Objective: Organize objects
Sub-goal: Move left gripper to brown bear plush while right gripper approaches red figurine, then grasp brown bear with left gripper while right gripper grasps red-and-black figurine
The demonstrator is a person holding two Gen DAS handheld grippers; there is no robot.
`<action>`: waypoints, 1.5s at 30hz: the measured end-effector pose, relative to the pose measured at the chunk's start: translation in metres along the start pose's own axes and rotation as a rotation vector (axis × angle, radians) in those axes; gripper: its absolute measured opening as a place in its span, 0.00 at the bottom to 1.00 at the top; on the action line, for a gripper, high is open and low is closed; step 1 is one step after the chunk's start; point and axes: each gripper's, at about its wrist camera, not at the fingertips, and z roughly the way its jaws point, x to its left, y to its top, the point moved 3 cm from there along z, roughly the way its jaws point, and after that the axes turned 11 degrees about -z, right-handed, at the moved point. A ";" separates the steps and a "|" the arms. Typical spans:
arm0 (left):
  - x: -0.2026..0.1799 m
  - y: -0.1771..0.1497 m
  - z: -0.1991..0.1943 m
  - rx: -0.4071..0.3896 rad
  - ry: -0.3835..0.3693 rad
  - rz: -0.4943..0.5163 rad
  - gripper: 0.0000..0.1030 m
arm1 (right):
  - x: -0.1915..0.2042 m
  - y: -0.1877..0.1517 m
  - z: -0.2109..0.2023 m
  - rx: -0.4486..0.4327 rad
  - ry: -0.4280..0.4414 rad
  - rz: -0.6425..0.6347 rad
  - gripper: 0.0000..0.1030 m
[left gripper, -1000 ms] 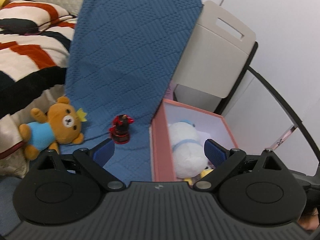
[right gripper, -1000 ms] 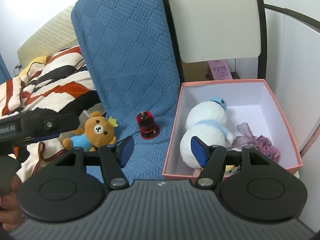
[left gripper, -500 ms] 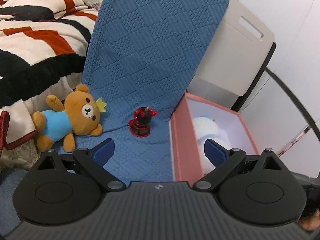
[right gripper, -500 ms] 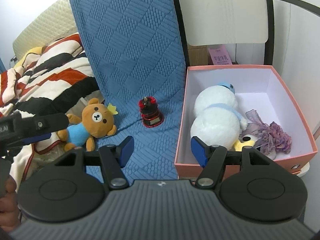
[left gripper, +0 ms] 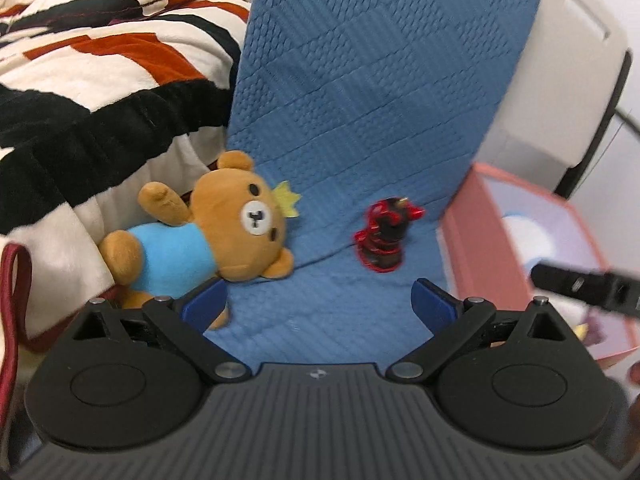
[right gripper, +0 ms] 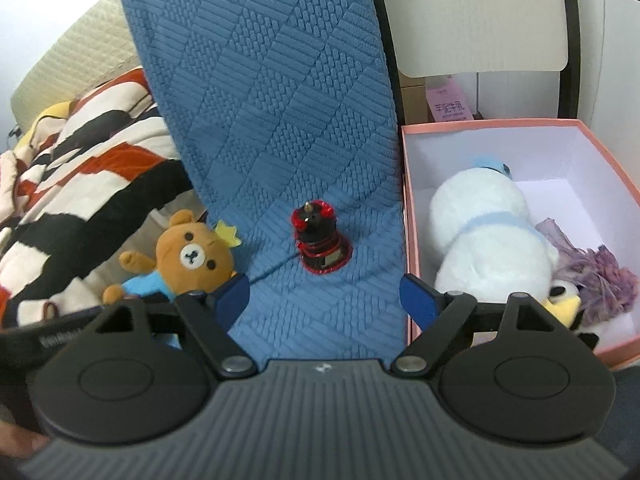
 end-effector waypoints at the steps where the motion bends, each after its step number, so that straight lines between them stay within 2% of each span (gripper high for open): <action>1: 0.002 0.001 0.009 0.004 0.023 0.023 0.98 | 0.002 0.002 0.006 0.000 0.003 -0.004 0.81; 8: 0.000 0.007 0.059 -0.028 0.195 0.202 0.98 | 0.016 0.015 0.052 0.009 0.018 -0.051 0.81; 15: 0.007 0.005 0.106 0.015 0.356 0.351 0.98 | 0.010 0.022 0.106 0.046 -0.003 -0.020 0.81; 22: 0.027 0.013 0.128 0.025 0.461 0.330 0.98 | 0.016 0.029 0.150 0.066 0.009 -0.046 0.81; 25: 0.031 0.015 0.137 0.025 0.498 0.358 0.98 | 0.018 0.029 0.171 0.089 0.013 -0.059 0.81; 31: 0.034 0.016 0.154 0.022 0.527 0.405 1.00 | 0.018 0.027 0.200 0.129 0.001 -0.081 0.80; 38: 0.040 0.019 0.168 0.044 0.529 0.425 1.00 | 0.020 0.024 0.212 0.146 0.004 -0.076 0.69; 39: 0.041 0.019 0.169 0.049 0.524 0.420 1.00 | 0.020 0.024 0.213 0.147 -0.001 -0.077 0.67; 41: 0.045 0.021 0.170 0.055 0.505 0.390 1.00 | 0.020 0.025 0.211 0.153 -0.003 -0.073 0.55; 45: 0.051 0.026 0.164 0.039 0.465 0.341 0.99 | 0.021 0.028 0.202 0.158 -0.013 -0.070 0.54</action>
